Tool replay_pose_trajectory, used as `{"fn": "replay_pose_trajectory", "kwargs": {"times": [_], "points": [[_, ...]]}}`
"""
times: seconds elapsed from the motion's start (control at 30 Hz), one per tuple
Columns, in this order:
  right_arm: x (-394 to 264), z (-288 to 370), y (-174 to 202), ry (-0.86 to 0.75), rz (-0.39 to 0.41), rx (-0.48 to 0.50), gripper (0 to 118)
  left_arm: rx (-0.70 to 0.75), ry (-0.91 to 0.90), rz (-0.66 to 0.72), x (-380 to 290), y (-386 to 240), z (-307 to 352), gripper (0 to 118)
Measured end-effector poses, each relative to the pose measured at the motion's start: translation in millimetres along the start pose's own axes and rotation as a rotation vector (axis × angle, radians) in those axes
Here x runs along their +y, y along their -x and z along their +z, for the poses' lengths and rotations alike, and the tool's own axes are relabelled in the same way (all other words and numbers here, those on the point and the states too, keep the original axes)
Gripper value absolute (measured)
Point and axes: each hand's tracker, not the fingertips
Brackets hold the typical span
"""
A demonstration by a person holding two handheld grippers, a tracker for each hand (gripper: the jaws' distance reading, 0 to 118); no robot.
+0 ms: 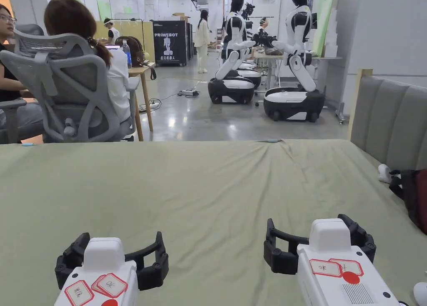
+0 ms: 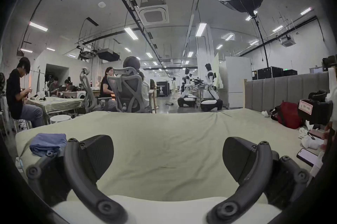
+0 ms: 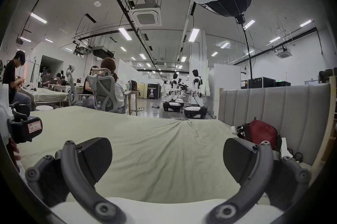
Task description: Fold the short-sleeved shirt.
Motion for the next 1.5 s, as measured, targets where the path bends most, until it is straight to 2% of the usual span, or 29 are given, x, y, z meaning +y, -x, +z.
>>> {"fn": "replay_pose_trajectory", "kwargs": {"times": [0.8,1.5], "points": [[8,4,8,-0.018,0.004,-0.036,118,-0.041,-0.022,-0.017,5,-5,7,118],[12,6,17,-0.007,0.022,-0.011,118,-0.034,-0.02,-0.019,4,-5,10,118]]}}
